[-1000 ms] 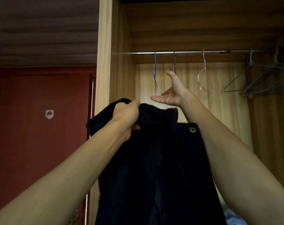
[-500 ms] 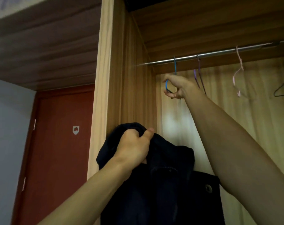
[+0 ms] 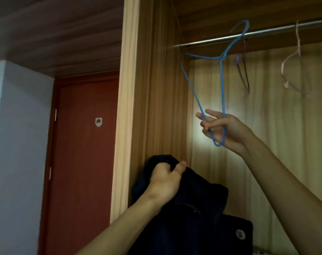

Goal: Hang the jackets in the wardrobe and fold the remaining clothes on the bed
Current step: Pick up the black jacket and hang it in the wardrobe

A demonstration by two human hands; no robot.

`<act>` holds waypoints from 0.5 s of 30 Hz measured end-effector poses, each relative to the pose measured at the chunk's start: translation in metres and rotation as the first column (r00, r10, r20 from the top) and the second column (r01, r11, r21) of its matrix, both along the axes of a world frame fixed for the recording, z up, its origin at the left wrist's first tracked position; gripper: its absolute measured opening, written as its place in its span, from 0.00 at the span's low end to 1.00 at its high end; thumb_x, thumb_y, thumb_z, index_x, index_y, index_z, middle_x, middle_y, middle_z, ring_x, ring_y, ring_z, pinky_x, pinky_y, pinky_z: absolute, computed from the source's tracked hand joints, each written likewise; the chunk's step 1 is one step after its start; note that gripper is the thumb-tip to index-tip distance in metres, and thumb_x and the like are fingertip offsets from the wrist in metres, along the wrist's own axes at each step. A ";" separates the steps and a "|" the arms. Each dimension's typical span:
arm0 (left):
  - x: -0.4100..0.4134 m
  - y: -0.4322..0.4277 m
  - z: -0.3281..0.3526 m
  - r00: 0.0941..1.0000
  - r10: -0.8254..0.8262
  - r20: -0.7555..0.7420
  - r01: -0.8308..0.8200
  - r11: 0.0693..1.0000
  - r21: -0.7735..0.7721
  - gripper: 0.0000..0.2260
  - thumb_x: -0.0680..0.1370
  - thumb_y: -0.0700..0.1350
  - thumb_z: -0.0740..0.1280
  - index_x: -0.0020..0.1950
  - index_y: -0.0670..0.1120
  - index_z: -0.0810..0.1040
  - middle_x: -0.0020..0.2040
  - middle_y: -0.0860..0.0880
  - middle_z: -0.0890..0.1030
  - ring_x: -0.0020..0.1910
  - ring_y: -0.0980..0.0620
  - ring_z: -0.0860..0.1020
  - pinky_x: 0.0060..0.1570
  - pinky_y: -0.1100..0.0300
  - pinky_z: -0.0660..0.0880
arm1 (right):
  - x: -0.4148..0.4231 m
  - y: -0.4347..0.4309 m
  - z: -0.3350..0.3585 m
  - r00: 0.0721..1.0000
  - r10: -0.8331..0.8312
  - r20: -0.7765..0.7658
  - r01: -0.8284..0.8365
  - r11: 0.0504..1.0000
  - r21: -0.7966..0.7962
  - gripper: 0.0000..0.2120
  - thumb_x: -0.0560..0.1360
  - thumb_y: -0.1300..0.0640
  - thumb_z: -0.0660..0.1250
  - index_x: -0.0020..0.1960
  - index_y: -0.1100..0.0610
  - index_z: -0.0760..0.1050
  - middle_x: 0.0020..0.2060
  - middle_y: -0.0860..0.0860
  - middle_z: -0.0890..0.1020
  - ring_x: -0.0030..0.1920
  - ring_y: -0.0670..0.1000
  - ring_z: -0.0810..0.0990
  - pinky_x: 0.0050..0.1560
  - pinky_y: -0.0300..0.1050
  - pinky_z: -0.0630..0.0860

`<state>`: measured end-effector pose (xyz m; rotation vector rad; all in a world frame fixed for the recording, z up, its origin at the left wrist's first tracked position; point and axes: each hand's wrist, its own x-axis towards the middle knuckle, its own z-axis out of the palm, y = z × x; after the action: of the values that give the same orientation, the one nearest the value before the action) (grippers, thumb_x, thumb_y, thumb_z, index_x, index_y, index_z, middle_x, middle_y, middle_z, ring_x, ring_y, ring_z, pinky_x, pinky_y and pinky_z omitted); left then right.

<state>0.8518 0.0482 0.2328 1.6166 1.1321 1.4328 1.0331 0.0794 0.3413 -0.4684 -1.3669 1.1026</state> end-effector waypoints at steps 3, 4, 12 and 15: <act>-0.002 -0.018 -0.029 0.999 -0.037 0.013 0.038 0.996 -0.085 0.24 0.80 0.57 0.65 0.46 0.34 0.79 0.45 0.39 0.84 0.44 0.43 0.84 0.51 0.47 0.80 | 0.010 -0.039 -0.064 0.993 -0.017 0.118 0.019 1.000 -0.015 0.26 0.73 0.78 0.60 0.69 0.64 0.71 0.46 0.55 0.77 0.37 0.49 0.75 0.36 0.39 0.76; -0.004 -0.026 -0.037 0.998 -0.053 0.023 0.055 0.993 -0.108 0.24 0.80 0.57 0.65 0.50 0.34 0.80 0.47 0.39 0.85 0.46 0.44 0.84 0.52 0.48 0.82 | 0.014 -0.055 -0.085 0.981 -0.062 0.182 0.064 0.998 -0.005 0.26 0.72 0.77 0.62 0.68 0.62 0.73 0.45 0.53 0.76 0.38 0.49 0.75 0.37 0.39 0.76; -0.017 -0.108 -0.092 0.970 -0.217 0.108 0.237 0.943 -0.234 0.25 0.80 0.58 0.65 0.60 0.36 0.79 0.52 0.40 0.85 0.49 0.45 0.84 0.47 0.57 0.82 | 0.033 -0.215 -0.252 0.879 -0.400 0.261 0.450 0.877 -0.170 0.34 0.60 0.37 0.79 0.60 0.54 0.80 0.46 0.51 0.85 0.30 0.41 0.70 0.28 0.31 0.65; -0.008 -0.151 -0.111 0.945 -0.308 0.113 0.327 0.908 -0.262 0.26 0.79 0.58 0.65 0.57 0.34 0.80 0.49 0.40 0.86 0.48 0.45 0.85 0.49 0.54 0.82 | 0.034 -0.288 -0.298 0.860 -0.427 0.280 0.495 0.831 -0.252 0.40 0.52 0.32 0.80 0.56 0.57 0.84 0.45 0.56 0.84 0.30 0.43 0.69 0.27 0.33 0.61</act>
<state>0.8437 -0.1031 0.1214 1.4602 0.9312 1.0582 1.0674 -0.2091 0.0429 -1.1250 -1.1657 0.8773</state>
